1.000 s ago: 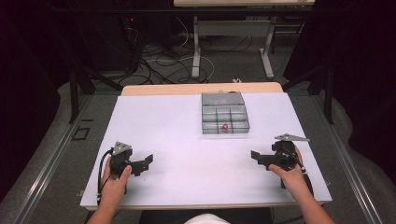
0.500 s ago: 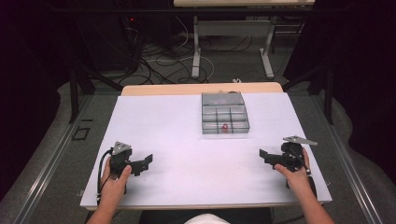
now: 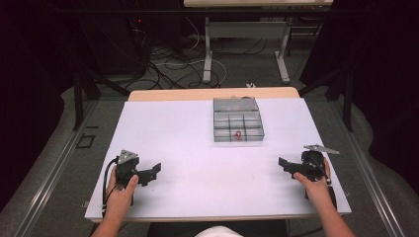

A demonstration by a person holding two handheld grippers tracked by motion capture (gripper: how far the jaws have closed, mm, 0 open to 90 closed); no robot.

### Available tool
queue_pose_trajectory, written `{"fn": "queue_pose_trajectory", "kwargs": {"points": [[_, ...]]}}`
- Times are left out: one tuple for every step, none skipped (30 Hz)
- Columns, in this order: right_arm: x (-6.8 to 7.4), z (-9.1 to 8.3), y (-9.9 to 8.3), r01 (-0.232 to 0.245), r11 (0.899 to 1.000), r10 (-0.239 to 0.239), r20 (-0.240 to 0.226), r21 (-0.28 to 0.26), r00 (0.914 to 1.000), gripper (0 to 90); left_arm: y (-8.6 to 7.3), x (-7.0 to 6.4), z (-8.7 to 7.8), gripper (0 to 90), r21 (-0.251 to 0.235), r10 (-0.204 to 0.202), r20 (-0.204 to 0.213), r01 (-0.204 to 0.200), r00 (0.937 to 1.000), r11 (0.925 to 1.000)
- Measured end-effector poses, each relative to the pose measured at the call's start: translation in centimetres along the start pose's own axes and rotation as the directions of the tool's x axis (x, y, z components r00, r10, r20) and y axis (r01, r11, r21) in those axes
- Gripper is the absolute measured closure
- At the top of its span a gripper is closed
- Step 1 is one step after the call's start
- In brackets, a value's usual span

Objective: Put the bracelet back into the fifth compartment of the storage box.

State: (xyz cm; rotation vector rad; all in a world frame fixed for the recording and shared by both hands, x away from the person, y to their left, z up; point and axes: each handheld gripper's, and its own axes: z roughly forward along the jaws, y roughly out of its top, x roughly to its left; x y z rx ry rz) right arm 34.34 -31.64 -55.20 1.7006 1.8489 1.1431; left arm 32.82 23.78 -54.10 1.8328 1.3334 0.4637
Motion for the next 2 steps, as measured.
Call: {"fn": "queue_pose_trajectory", "kwargs": {"points": [[0.01,0.0,0.0,0.0,1.0,0.0,-0.001,0.0,1.0,1.2,0.01,0.0,0.0,7.9,0.0,0.0,0.0,0.0,1.0,1.0],[-0.04,-0.02,0.02,0.006,1.0,-0.006,-0.006,0.002,1.0,1.2,0.03,0.0,0.0,7.9,-0.001,0.0,-0.001,0.0,1.0,1.0]]}}
